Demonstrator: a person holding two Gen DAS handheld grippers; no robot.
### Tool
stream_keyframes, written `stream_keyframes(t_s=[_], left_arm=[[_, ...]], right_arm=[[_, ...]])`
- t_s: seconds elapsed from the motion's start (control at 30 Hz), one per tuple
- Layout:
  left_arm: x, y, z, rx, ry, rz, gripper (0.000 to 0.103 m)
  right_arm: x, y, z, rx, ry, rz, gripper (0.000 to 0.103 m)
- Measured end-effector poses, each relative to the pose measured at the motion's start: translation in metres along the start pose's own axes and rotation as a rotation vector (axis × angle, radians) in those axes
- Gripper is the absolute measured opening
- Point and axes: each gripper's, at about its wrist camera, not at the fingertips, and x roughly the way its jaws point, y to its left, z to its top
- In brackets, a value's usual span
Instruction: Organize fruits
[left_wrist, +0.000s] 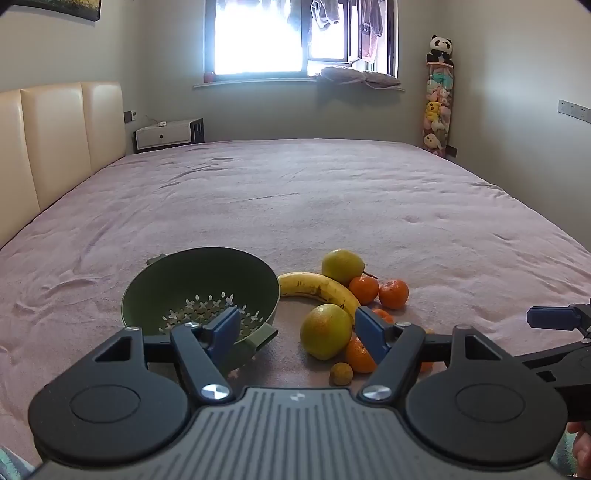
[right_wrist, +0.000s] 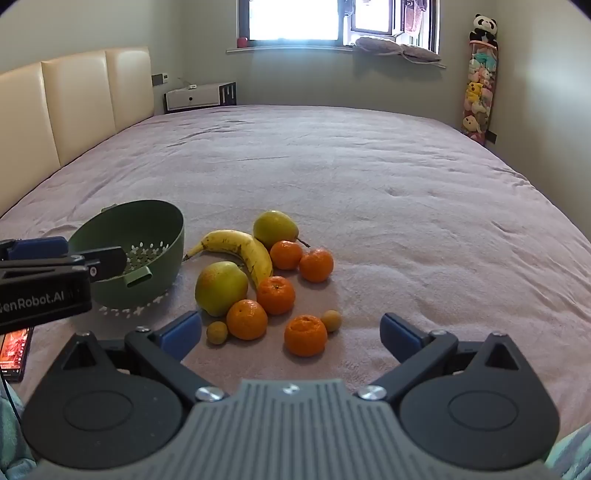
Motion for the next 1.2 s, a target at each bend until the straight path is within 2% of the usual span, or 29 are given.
stream_keyframes(t_s=[1.2], left_arm=[[0.0045, -0.0006, -0.0012, -0.004, 0.015, 0.002, 0.083]], right_arm=[[0.0044, -0.0009, -0.0013, 0.019, 0.006, -0.012, 0.099]])
